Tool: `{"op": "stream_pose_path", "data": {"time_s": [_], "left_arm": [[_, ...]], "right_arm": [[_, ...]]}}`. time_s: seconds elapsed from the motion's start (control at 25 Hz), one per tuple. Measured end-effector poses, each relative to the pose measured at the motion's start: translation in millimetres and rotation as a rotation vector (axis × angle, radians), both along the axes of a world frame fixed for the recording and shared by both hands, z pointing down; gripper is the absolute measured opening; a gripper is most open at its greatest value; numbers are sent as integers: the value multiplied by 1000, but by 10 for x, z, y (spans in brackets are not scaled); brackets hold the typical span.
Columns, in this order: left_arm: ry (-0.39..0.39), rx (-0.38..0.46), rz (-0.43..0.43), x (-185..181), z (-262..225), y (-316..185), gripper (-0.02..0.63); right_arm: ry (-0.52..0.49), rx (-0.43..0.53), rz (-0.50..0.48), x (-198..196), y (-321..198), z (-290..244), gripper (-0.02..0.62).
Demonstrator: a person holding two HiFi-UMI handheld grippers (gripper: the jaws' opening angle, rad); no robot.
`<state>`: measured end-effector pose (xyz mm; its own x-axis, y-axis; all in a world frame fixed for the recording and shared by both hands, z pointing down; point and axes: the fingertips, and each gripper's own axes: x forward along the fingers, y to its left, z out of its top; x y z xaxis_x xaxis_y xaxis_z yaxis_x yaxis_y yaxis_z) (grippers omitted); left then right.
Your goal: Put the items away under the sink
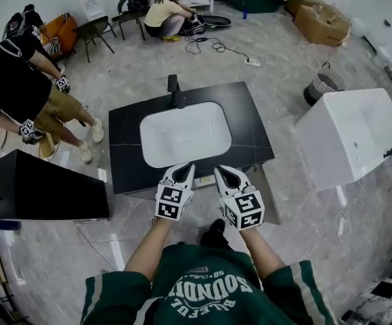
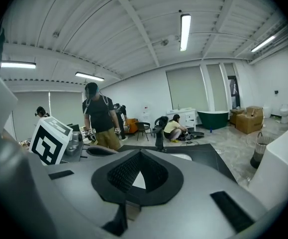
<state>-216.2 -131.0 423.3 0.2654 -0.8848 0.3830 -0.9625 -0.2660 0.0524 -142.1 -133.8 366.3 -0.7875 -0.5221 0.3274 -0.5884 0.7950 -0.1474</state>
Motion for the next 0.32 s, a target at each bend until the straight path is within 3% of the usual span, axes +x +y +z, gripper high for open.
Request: {"op": "stream_pose_path", "data": {"time_s": [0.32], "left_arm": [[4, -24, -2, 117, 20, 121, 9]], "right_arm": [[-1, -3, -13, 119, 110, -63, 41]]}}
